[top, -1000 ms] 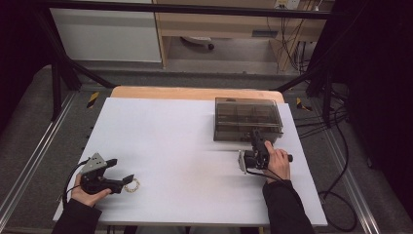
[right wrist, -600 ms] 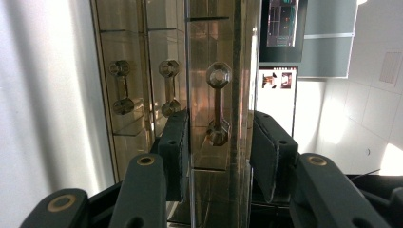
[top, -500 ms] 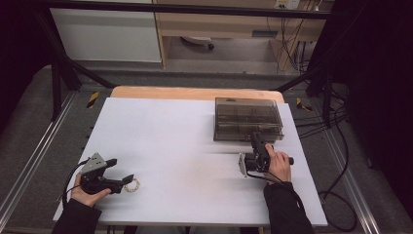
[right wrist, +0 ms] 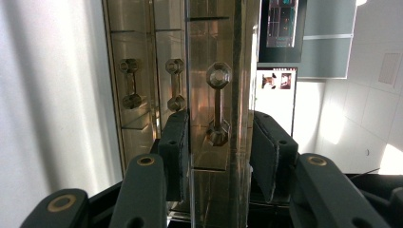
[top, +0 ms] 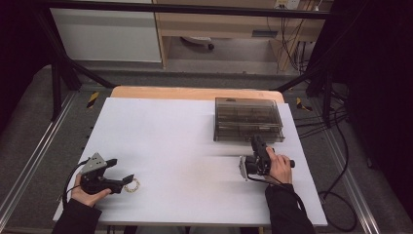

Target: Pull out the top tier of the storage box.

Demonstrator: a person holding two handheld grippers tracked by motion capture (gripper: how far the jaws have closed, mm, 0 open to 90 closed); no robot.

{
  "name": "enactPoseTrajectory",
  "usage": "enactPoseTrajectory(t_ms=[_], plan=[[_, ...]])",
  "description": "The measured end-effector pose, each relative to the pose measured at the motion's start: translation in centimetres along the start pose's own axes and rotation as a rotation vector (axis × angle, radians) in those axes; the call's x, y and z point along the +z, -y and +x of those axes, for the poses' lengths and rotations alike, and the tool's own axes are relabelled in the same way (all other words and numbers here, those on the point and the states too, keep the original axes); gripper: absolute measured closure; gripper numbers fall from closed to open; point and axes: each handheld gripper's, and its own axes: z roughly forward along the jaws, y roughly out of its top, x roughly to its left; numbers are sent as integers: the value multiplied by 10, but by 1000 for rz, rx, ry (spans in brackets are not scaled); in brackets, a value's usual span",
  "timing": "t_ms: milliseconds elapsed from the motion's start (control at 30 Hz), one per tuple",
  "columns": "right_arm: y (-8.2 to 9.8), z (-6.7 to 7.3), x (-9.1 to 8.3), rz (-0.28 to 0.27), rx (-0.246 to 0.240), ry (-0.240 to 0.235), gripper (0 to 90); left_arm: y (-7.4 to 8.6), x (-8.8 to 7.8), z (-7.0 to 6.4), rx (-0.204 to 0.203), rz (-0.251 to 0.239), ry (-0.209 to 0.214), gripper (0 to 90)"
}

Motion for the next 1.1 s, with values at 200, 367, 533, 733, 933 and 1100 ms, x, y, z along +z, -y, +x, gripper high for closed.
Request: enactPoseTrajectory(t_ms=[200, 367, 533, 733, 933, 1100], plan=[[0, 1, -4, 1, 2, 0, 606, 0, 0, 0, 0, 1, 0, 53], [0, 1, -7, 0, -1, -1, 606, 0, 0, 0, 1, 0, 1, 53], [0, 1, -10, 0, -9, -5, 607, 0, 0, 0, -1, 0, 1, 53], [-1, 1, -12, -2, -4, -3, 607, 0, 0, 0, 0, 0, 1, 53], [-1, 1, -14, 1, -6, -6, 607, 0, 0, 0, 1, 0, 1, 53], [-2, 1, -17, -2, -8, -6, 607, 0, 0, -1, 1, 1, 1, 53]])
